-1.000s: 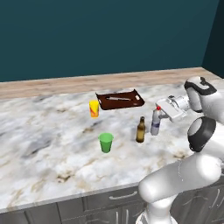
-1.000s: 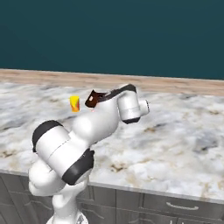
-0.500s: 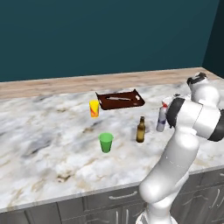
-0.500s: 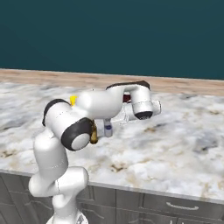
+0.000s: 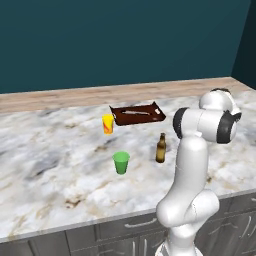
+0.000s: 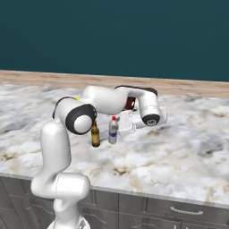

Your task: Place the drinks on the dining counter in a tight cluster.

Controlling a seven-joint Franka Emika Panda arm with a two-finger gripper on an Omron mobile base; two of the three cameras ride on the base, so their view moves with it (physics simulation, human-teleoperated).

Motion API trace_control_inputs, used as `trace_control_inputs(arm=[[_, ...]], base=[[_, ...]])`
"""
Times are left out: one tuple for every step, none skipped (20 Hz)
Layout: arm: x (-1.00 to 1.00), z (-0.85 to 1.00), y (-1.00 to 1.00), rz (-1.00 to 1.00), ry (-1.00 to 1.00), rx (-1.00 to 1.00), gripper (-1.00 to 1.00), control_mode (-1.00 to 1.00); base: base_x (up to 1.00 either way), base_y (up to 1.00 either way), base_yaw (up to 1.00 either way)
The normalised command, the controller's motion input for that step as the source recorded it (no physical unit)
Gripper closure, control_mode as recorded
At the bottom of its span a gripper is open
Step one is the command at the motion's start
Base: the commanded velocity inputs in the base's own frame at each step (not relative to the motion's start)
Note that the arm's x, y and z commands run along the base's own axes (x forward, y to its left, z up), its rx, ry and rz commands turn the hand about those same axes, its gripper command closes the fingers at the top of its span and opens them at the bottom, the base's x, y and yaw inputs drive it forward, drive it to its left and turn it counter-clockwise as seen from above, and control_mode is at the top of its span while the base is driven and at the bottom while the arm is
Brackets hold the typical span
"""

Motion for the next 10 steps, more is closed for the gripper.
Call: trace_control_inputs(arm=[[-0.02,-0.16,0.11,0.00,-0.13,0.00,1.00,-1.00],[0.00,-0.03,0.16,0.00,-0.11,0.00,1.00,-1.00],[0.00,0.00,0.23,0.00,-0.08,0.00,1.00,-1.00],[0.00,0.00,0.21,0.00,-0.05,0.00,1.00,-1.00],[0.00,-0.06,0.21,0.00,-0.05,0.00,1.00,-1.00],[0.00,-0.16,0.24,0.00,-0.05,0.00,1.00,-1.00],[0.00,-0.19,0.25,0.00,-0.04,0.00,1.00,-1.00],[0.00,-0.15,0.29,0.00,-0.03,0.00,1.00,-1.00],[0.00,0.00,0.29,0.00,0.00,-0.01,1.00,-1.00],[0.00,0.00,0.27,0.00,0.00,-0.03,1.00,-1.00]], base=[[0.00,0.00,0.00],[0.00,0.00,0.00],[0.00,0.00,0.00],[0.00,0.00,0.00],[0.00,0.00,0.00],[0.00,0.00,0.00],[0.00,0.00,0.00],[0.00,0.00,0.00],[0.00,0.00,0.00],[0.00,0.00,0.00]])
